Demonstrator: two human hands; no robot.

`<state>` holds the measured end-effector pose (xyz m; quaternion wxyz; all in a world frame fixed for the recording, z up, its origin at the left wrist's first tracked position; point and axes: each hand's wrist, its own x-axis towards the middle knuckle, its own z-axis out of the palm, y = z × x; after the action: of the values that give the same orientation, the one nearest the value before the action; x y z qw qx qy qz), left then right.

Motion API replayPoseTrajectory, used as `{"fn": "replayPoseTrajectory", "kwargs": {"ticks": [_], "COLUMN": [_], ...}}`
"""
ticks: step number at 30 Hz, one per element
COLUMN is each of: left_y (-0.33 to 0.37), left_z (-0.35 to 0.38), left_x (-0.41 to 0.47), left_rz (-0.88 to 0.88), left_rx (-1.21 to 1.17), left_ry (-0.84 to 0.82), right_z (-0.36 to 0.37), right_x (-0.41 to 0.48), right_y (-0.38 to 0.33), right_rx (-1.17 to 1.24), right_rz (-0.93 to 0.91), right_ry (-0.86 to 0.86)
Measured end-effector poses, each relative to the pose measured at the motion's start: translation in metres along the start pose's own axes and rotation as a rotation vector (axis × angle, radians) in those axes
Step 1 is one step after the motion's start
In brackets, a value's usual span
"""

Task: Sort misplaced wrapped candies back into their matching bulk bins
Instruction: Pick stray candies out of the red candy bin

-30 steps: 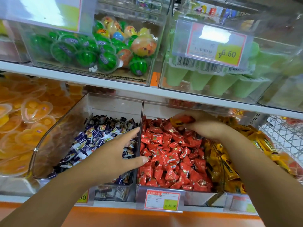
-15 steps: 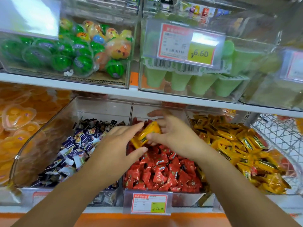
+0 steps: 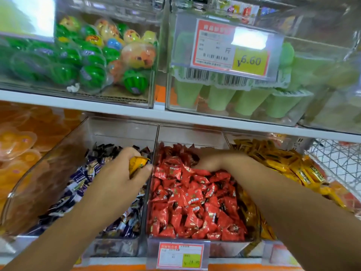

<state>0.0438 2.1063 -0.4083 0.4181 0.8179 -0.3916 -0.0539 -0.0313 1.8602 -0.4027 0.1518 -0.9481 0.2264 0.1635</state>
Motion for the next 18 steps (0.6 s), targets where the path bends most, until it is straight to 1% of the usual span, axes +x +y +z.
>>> {"fn": "replayPoseTrajectory", "kwargs": {"ticks": [2, 4, 7, 10, 12, 15, 16, 18], "left_y": [0.000, -0.001, -0.006, -0.008, -0.009, -0.009, -0.009, -0.010], "left_z": [0.002, 0.004, 0.006, 0.006, 0.005, 0.004, 0.004, 0.004], "left_x": [-0.001, 0.000, 0.003, 0.002, 0.001, 0.000, 0.000, -0.001], "left_rz": [0.004, 0.026, 0.059, 0.076, 0.088, 0.108, 0.113, 0.123], "left_rx": [0.068, 0.097, 0.063, 0.061, 0.062, 0.072, 0.075, 0.080], "left_ry": [-0.050, -0.043, -0.022, -0.025, -0.023, -0.015, -0.014, -0.016], "right_z": [0.005, 0.005, 0.009, 0.007, -0.001, -0.015, -0.019, -0.024], "right_x": [0.000, -0.006, -0.012, -0.016, -0.017, -0.019, -0.019, -0.021], "right_y": [0.000, 0.000, 0.001, 0.003, 0.009, 0.013, 0.013, 0.010], "right_rx": [-0.013, -0.072, -0.158, -0.130, 0.021, 0.357, 0.474, 0.719], "right_rz": [-0.015, -0.028, -0.048, -0.066, -0.077, -0.153, -0.166, -0.185], "right_ry": [0.011, 0.073, 0.132, 0.192, 0.276, 0.397, 0.412, 0.341]}}
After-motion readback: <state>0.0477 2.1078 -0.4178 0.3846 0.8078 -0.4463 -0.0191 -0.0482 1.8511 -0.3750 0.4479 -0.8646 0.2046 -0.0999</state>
